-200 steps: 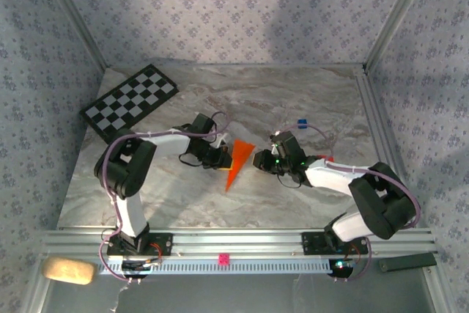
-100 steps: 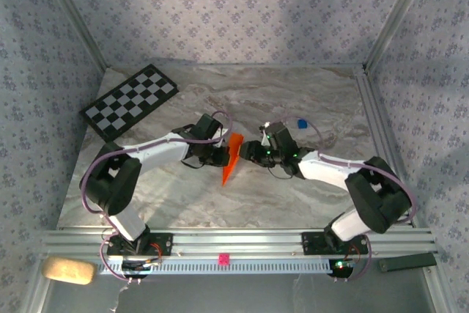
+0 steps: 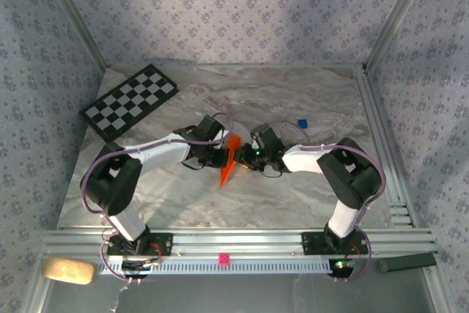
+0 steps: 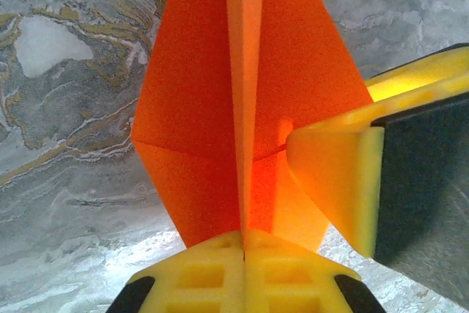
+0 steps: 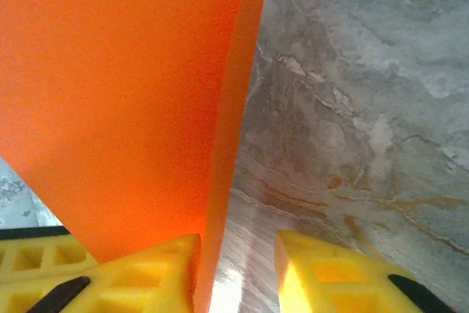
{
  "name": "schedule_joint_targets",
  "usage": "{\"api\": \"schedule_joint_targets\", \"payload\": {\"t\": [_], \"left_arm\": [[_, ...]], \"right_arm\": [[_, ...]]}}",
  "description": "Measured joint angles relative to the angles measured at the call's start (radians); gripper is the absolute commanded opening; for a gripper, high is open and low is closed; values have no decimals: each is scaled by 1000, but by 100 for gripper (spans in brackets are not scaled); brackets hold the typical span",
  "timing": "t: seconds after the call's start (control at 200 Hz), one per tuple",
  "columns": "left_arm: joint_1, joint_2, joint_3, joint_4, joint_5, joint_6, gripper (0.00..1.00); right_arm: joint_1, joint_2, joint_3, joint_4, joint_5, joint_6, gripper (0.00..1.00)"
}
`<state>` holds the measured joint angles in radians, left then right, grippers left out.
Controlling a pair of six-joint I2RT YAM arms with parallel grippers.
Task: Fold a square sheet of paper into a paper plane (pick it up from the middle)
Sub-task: Turn over a paper plane at the center of the table, then move a paper plane to the center of the table.
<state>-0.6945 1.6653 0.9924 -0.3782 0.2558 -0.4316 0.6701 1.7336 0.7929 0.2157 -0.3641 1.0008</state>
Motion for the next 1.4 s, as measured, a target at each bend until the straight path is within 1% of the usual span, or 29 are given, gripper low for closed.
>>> {"api": "schedule_joint_targets", "payload": {"t": [0.065,0.32,0.54,0.755,1.059,1.399], "left_arm": [[-2,3,0,-6,-3,0,7],[-2,45,26,-31,11,0,12],[-2,59,33,-32,32,0,17],[-2,62,34,-35,36,0,18],[-2,101,37,-38,43,0,18],[-2,122,41,-34,55,0,15]], "right_arm": [[0,2,3,1,0,3,20],[-3,31,3,1,-10,5,10],[-3,52,3,1,-18,5,10],[-3,52,3,1,-18,5,10],[-3,52,3,1,-18,5,10],[-3,52,3,2,-18,5,11]]}}
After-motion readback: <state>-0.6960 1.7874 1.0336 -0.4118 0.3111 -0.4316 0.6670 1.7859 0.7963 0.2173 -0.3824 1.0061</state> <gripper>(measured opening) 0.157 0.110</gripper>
